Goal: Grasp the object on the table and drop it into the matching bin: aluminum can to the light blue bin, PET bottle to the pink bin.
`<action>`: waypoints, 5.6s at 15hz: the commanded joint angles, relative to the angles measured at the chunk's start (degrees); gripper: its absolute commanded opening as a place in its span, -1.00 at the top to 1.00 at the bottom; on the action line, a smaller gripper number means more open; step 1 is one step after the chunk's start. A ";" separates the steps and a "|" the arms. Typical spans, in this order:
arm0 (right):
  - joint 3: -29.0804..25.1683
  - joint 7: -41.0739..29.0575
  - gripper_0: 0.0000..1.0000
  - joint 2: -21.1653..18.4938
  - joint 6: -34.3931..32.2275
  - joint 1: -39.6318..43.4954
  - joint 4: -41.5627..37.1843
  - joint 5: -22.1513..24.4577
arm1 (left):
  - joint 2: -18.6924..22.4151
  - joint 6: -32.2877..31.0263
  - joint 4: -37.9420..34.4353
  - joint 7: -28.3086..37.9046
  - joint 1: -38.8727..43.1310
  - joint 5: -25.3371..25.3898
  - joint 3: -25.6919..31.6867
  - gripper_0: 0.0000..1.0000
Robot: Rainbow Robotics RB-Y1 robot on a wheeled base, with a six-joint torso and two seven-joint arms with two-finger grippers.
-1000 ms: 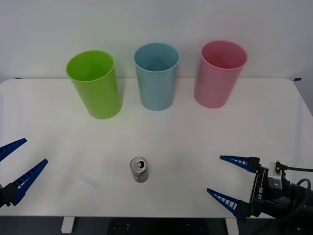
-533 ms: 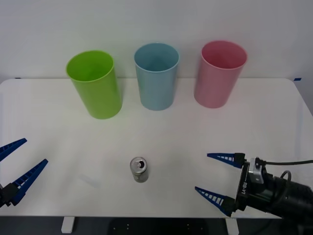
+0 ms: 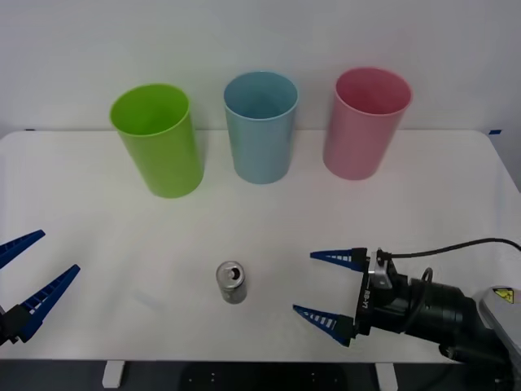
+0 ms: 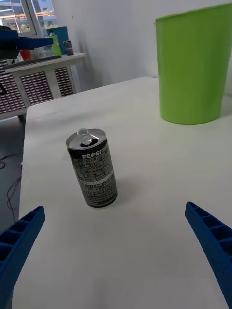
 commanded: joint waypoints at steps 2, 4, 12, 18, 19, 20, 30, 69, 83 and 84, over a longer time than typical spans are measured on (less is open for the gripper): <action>4.43 1.26 -1.00 0.82 4.41 -1.94 1.37 0.04 | 0.00 0.00 0.00 0.00 0.00 0.00 0.00 -1.00; 7.51 2.22 -1.00 1.00 8.19 -2.73 1.37 -0.04 | 0.00 0.00 0.00 0.00 0.00 0.00 0.00 -1.00; 17.09 6.09 -1.00 1.97 18.74 -5.01 1.46 -0.04 | 0.00 0.00 0.00 0.00 0.00 0.00 0.00 -1.00; 17.97 6.44 -1.00 6.98 21.99 -5.72 3.66 3.56 | 0.00 0.00 0.00 0.00 0.00 0.00 0.00 -1.00; 17.97 6.44 -1.00 7.85 22.26 -6.24 4.80 4.00 | 0.00 0.00 0.00 0.00 0.00 0.00 0.00 -1.00; 17.97 6.44 -1.00 8.73 22.70 -7.03 6.21 4.53 | 0.00 0.00 0.00 0.00 0.00 0.00 0.00 -1.00; 18.76 7.85 1.00 10.23 25.24 -8.09 8.05 4.97 | 0.00 0.00 0.00 0.00 0.00 0.00 0.00 -1.00; 2.32 -20.98 1.00 -2.87 24.89 -11.78 -17.17 -5.67 | 0.00 0.00 0.00 0.00 0.00 0.00 0.00 -1.00; 2.24 -25.02 1.00 1.97 30.87 -38.85 6.74 4.09 | 0.00 0.00 0.00 0.00 0.00 0.00 0.00 -1.00; 2.24 -24.85 1.00 2.67 31.22 -41.05 9.81 4.61 | 0.00 0.00 0.00 0.00 0.00 0.00 0.00 -1.00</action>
